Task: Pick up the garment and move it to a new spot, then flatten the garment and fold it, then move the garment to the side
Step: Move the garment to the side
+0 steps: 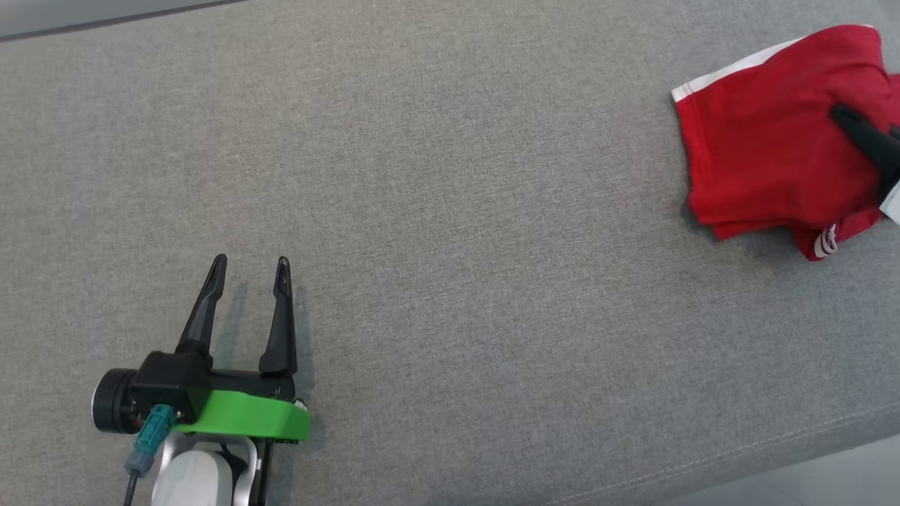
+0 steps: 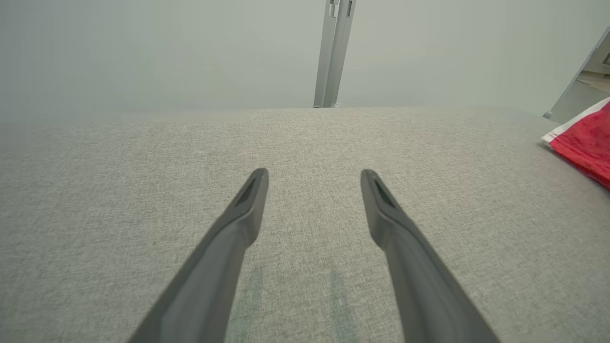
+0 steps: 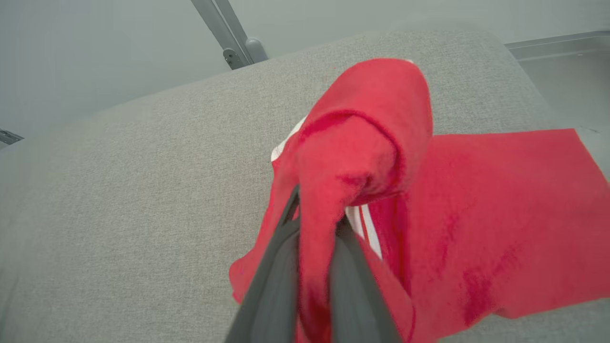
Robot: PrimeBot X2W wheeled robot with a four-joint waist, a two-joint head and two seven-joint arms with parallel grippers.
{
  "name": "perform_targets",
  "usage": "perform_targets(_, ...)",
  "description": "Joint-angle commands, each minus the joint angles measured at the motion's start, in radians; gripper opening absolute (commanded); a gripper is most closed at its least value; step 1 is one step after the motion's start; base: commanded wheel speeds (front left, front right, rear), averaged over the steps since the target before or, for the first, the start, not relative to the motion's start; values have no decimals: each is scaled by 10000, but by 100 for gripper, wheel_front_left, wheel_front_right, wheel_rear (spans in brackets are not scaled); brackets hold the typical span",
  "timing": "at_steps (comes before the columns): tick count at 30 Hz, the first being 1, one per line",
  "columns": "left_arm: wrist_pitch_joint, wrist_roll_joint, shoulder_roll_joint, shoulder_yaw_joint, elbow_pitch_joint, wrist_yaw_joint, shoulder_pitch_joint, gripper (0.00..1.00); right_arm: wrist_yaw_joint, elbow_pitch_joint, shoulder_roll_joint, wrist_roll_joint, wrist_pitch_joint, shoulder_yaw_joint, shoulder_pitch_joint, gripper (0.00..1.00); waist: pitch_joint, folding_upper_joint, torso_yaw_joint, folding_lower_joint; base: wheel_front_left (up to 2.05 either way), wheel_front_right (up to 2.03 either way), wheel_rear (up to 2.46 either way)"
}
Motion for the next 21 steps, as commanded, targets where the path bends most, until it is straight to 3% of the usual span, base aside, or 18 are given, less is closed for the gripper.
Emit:
perform_targets(1, -26, 145, 38, 17, 50, -31, -129, 100, 2, 311, -104, -283, -16, -51, -169, 0, 258, -1, -143, 0, 0, 0, 0)
perform_targets(5, -26, 213, 36, 19, 90, -89, -190, 100, 0, 1420, -221, -1171, -147, -43, -506, 0, 433, -1, -21, 0, 0, 0, 0)
perform_targets(6, -25, 222, 36, 5, 105, -106, -189, 100, 0, 1707, -208, -1488, -248, -10, -587, 4, 470, -1, 21, 0, 0, 0, 0)
perform_targets(7, -25, 256, 36, -24, 127, -120, -185, 100, 0, 2028, -201, -1842, -433, 0, -673, 33, 493, -1, 68, 0, 0, 0, 0)
perform_targets(8, -26, 268, 36, -41, 140, -113, -178, 100, -1, 2343, -208, -2263, -693, -12, -782, 100, 506, -1, 102, 0, 0, 0, 0)
perform_targets(14, -25, -38, 36, -68, 248, -93, 122, 100, -9, 3857, 114, -4107, -1847, 100, -662, 100, 192, -1, 332, 0, 0, 0, 0)
perform_targets(21, -25, -725, 33, 117, 202, 211, 819, 100, -7, 3605, 411, -5097, -4239, -996, 451, 100, -994, -1, 491, 0, 0, 0, 0)
